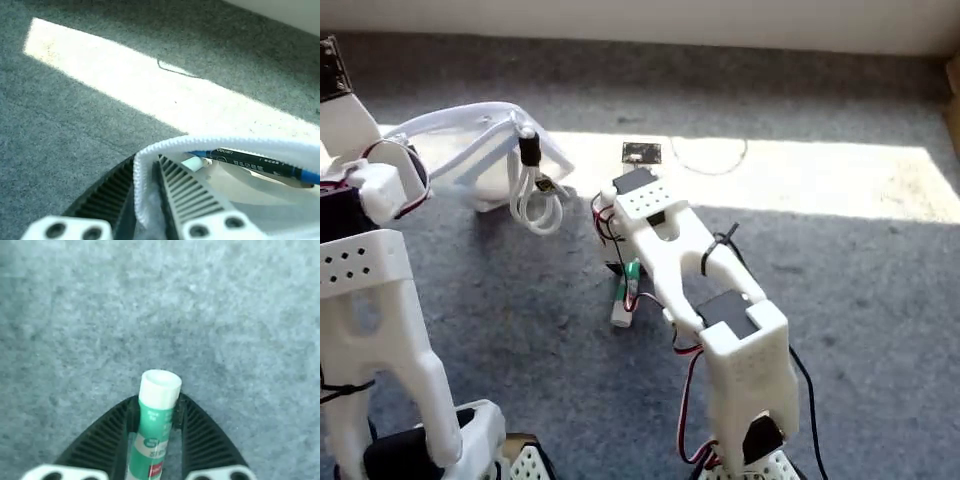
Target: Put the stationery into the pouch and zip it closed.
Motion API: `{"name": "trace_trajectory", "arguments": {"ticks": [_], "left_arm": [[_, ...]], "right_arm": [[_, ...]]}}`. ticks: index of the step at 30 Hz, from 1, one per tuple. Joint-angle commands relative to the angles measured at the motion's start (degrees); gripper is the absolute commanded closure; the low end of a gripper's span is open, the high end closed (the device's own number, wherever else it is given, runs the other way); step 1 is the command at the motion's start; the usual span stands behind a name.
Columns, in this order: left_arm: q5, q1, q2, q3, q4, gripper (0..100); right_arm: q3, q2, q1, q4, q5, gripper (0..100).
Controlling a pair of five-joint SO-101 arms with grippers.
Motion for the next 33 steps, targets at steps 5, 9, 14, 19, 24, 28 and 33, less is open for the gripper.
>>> {"name": "trace_trajectory", "arguments": {"ticks": [5, 9, 14, 19, 24, 28, 33], "left_arm": [[-2.7, 4.5, 0.1, -0.4, 1.2, 99], [-4.0, 6.8, 0.0, -0.4, 2.2, 99], [-4.0, 6.9, 0.2, -0.4, 2.3, 99], [-4.0, 6.9, 0.2, -0.4, 2.3, 99], [-4.0, 6.9, 0.2, -0.4, 2.3, 99], [-4.0, 6.9, 0.2, -0.4, 2.2, 99], [-4.1, 6.9, 0.2, -0.4, 2.1, 99]], "right_arm": [[-2.3, -1.3, 3.0, 1.3, 9.9, 98.0], [-2.3, -1.3, 5.1, 1.2, 14.2, 98.0], [-2.0, -0.9, 5.1, 0.7, 19.3, 98.0], [-2.2, -1.0, 5.1, 0.7, 15.9, 97.4], [-2.1, -0.8, 4.9, 0.7, 15.1, 90.7], [-1.8, -0.8, 4.9, -1.9, 15.1, 86.8], [1.7, -0.9, 5.0, -6.7, 15.1, 86.9]]}}
